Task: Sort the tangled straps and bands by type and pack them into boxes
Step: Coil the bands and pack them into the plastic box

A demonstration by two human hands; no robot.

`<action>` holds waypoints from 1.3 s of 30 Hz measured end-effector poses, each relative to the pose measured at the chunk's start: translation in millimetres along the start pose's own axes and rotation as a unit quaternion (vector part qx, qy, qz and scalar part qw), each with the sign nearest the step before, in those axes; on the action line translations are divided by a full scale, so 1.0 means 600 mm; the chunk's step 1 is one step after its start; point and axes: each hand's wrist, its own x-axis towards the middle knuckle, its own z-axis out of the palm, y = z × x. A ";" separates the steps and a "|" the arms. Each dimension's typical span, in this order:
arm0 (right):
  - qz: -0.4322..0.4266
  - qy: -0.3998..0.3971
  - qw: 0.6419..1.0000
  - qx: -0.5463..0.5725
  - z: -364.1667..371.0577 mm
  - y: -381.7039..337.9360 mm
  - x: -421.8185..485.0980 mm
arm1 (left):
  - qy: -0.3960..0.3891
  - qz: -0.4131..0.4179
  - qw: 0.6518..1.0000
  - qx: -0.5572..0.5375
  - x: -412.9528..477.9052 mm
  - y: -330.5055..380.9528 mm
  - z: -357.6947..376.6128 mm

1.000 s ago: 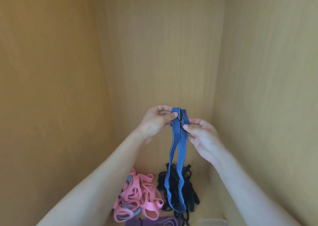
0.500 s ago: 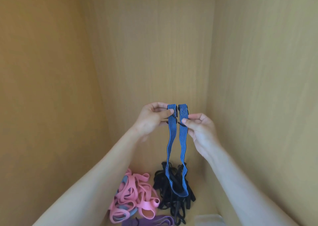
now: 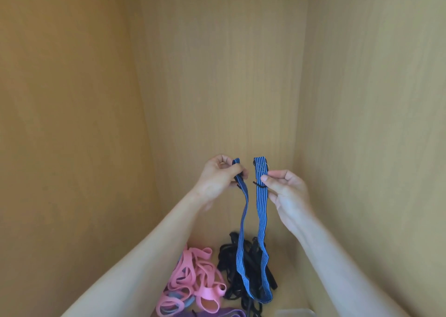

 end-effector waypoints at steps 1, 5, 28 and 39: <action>-0.003 0.003 1.000 -0.006 0.001 0.000 -0.002 | -0.002 0.002 1.000 -0.007 0.000 0.000 0.001; -0.039 0.026 0.997 -0.057 0.007 0.004 -0.008 | -0.011 0.001 1.000 -0.013 -0.001 -0.003 0.011; -0.023 -0.035 0.992 -0.118 0.004 0.015 -0.021 | -0.018 0.020 0.997 0.071 -0.020 -0.040 0.020; -0.029 -0.065 0.984 -0.161 0.023 -0.007 -0.010 | -0.058 -0.002 0.995 0.086 -0.035 -0.042 0.009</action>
